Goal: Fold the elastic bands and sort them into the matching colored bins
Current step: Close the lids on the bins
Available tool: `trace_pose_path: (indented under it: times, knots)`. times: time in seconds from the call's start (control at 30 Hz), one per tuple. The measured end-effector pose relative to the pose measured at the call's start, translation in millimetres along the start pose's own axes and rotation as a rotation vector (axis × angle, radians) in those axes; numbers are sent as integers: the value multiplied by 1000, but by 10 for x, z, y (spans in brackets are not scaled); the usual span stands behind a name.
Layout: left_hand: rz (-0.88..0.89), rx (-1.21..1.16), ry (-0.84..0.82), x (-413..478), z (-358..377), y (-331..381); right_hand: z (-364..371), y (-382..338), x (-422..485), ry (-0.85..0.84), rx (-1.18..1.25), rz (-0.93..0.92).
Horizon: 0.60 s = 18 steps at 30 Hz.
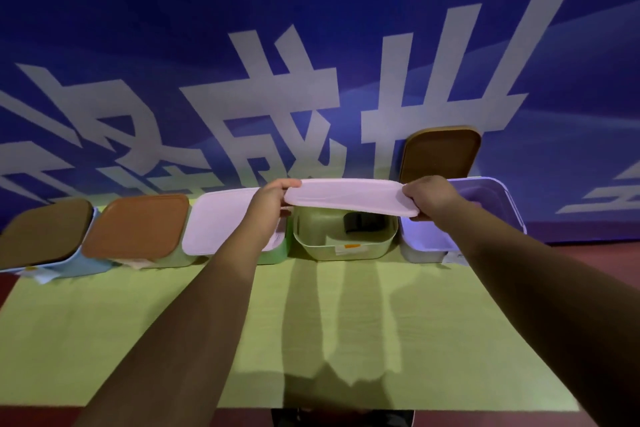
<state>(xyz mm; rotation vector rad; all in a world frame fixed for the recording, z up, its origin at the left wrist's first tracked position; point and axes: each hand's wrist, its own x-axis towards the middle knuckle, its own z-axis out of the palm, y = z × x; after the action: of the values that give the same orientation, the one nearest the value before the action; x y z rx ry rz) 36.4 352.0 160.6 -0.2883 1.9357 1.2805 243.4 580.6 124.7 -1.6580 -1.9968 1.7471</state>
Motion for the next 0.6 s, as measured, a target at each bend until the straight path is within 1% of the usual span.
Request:
trace_pose_path:
  times: [0.07, 0.1, 0.13, 0.23, 0.37, 0.43, 0.5, 0.6]
  knots:
    - [-2, 86, 27, 40, 15, -127, 7, 67, 25, 23, -37, -50]
    - [44, 97, 46, 71, 10, -220, 17, 96, 44, 25, -49, -65]
    - [128, 142, 67, 106, -12, -319, 39, 117, 54, 30, -67, -73]
    - [412, 509, 57, 161, -94, -509, 152, 163, 111, 61, -157, -126]
    - [553, 931, 48, 215, -72, -585, 299, 205, 116, 91, -270, -169]
    - [573, 1012, 65, 248, -45, -627, 348, 221, 113, 107, -328, -178]
    - [596, 1044, 95, 267, -8, -664, 388, 239, 116, 128, -364, -186]
    - [653, 1128, 112, 243, 76, -680, 408, 231, 78, 120, -412, -202]
